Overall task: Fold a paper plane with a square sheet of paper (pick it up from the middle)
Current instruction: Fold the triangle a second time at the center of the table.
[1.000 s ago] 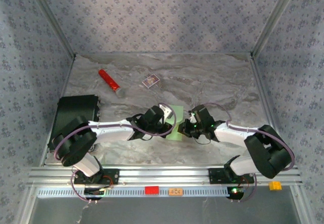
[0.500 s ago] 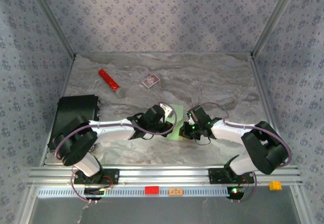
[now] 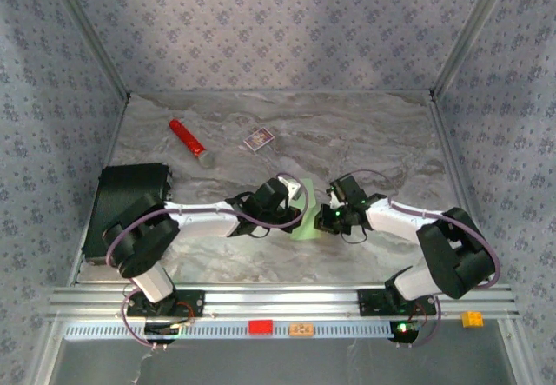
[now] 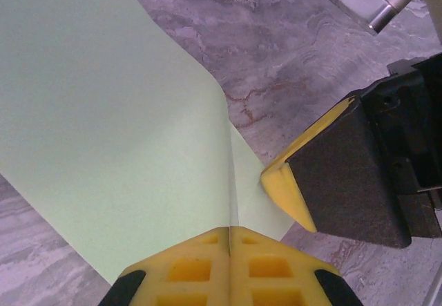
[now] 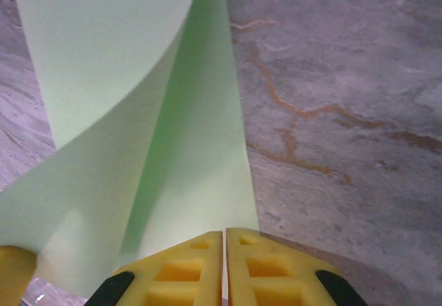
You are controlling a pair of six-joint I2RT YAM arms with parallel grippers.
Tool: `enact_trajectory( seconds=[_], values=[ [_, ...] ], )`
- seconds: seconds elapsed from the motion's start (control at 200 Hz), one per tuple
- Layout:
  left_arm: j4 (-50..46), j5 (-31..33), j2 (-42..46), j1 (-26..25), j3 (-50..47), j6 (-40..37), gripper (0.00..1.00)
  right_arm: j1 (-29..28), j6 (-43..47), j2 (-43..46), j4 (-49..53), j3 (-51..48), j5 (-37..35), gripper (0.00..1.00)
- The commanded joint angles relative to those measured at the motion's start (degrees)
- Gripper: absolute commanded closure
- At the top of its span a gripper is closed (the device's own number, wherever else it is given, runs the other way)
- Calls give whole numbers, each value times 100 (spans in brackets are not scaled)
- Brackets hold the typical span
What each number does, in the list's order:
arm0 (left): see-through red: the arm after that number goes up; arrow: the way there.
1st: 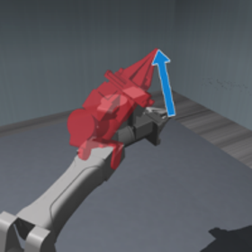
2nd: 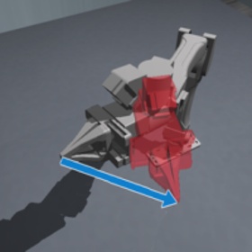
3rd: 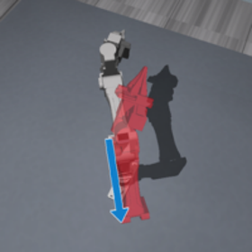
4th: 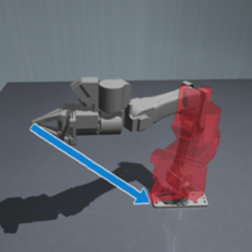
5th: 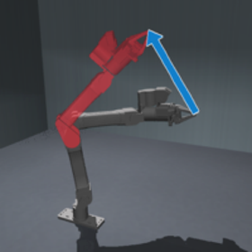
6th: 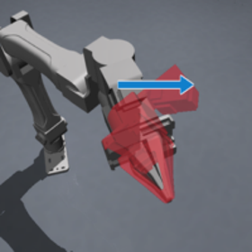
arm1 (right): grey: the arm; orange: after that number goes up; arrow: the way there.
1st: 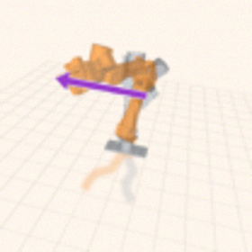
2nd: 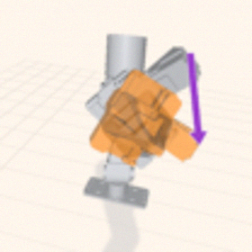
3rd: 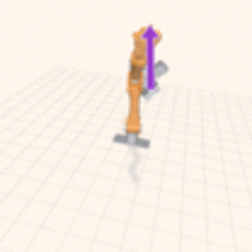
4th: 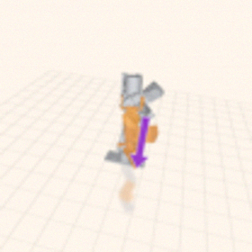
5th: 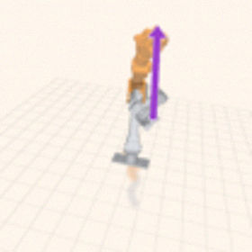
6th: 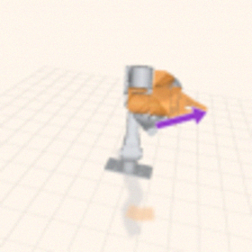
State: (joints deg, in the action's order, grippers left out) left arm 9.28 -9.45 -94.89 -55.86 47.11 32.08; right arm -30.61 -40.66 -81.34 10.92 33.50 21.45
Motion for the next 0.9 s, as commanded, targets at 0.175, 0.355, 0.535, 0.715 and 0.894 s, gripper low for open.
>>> enact_trajectory(
  seconds=[0.175,0.355,0.535,0.715,0.894],
  values=[
    [50,-9,-38,37,143,44,98,-177,-653,-157,-922,-133,373,87],
    [32,-129,-21,85,158,50,93,-187,-719,-475,-946,-230,238,88],
    [236,-524,-155,193,159,154,89,-179,-837,-531,-1204,-370,323,88],
    [311,-576,-225,218,158,211,89,-173,-835,-541,-1219,-357,360,88],
    [313,-438,-146,247,99,177,92,-124,-738,-548,-1072,-344,325,88]
  ],
)
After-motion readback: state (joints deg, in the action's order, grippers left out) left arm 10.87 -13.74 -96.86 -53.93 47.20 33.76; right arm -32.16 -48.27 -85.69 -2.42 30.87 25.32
